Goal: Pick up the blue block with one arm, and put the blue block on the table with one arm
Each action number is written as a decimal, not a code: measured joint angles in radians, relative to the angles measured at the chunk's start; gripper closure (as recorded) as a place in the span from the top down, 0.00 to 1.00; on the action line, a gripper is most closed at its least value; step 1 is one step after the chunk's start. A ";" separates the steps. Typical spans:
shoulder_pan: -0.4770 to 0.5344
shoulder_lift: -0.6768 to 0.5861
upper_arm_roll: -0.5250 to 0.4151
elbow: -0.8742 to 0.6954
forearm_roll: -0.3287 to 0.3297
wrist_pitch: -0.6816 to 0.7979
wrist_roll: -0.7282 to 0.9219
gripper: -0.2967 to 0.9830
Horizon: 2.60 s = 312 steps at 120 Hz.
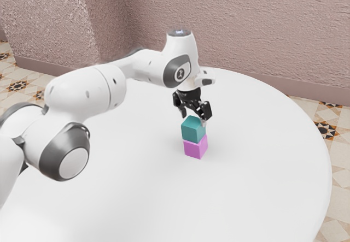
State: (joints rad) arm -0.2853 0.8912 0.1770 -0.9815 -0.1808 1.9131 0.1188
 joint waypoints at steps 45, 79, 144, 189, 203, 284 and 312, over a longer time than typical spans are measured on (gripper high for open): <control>0.000 0.015 0.002 -0.008 -0.028 0.024 -0.009 0.77; -0.001 0.007 -0.002 -0.024 -0.037 0.025 -0.024 0.77; -0.002 0.004 0.004 -0.021 -0.028 -0.021 -0.070 0.77; -0.002 0.000 0.004 -0.021 -0.036 -0.036 -0.143 0.77; -0.002 -0.004 0.001 -0.024 -0.036 -0.045 -0.174 0.77; -0.008 -0.018 -0.002 -0.041 -0.027 -0.082 -0.243 0.77; -0.008 -0.028 -0.002 -0.060 -0.026 -0.078 -0.251 0.77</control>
State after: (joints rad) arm -0.2931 0.8632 0.1748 -1.0417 -0.2072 1.8350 -0.1317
